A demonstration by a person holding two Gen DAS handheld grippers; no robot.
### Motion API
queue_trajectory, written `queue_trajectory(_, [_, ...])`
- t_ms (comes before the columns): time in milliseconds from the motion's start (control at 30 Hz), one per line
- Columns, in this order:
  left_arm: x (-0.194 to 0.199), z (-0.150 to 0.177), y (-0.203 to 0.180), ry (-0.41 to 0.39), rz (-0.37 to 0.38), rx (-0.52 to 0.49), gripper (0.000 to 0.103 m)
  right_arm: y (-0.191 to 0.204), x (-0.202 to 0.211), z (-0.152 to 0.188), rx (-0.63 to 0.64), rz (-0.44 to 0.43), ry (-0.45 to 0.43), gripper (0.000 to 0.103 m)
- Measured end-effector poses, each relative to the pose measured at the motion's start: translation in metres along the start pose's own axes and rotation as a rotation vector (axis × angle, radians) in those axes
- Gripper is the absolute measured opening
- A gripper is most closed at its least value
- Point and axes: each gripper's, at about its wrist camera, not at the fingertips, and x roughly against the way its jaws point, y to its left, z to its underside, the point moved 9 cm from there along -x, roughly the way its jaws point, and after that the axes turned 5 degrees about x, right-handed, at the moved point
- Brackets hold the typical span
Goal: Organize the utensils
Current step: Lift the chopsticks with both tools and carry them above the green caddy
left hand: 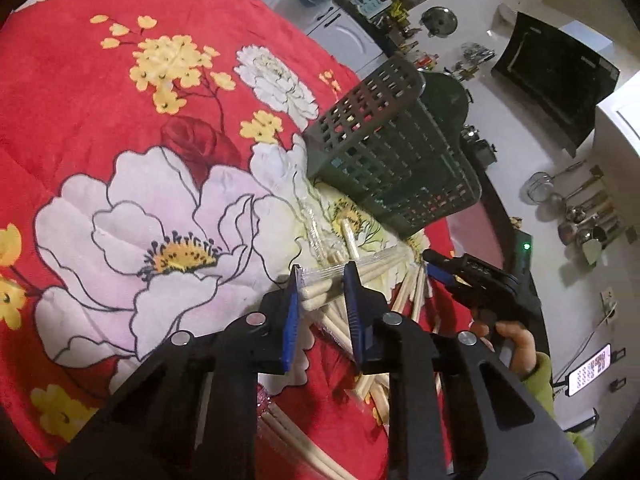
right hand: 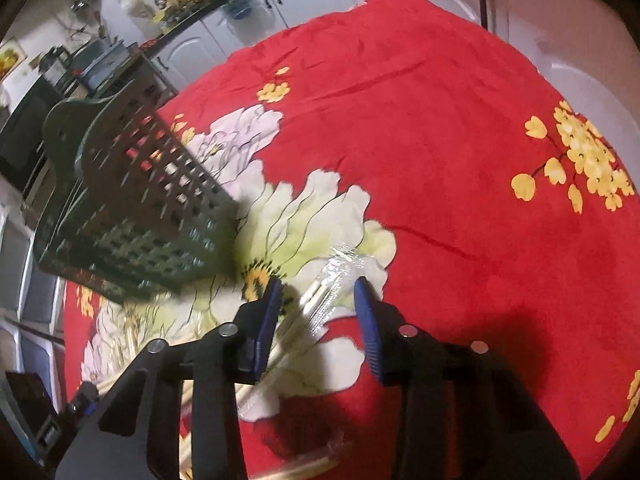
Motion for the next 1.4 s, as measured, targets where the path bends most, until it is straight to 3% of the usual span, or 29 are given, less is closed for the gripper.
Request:
queue_trajectory(167, [0.009, -0.004, -0.012, -0.028, 0.023, -0.049, 0.011, -0.007, -0.002, -0.005, -0.023, -0.007, 0.002, 0.014])
queue_trajectory(267, [0.016, -0.007, -0.023, -0.049, 0.025, -0.095, 0.010, -0.008, -0.001, -0.006, -0.030, -0.032, -0.012, 0.011])
queue_trajectory(567, [0.034, -0.026, -0.080, -0.093, 0.052, -0.263, 0.004, 0.003, 0.038, -0.016, -0.006, -0.130, -0.108, 0.008])
queue_trajectory(1000, [0.045, -0.056, -0.165, -0.179, 0.088, -0.496, 0.003, 0.065, 0.125, -0.027, 0.221, -0.202, -0.301, 0.006])
queue_trajectory(1400, [0.086, -0.086, -0.233, -0.286, 0.123, -0.633, 0.003, 0.123, 0.210, -0.060, 0.385, -0.228, -0.559, 0.005])
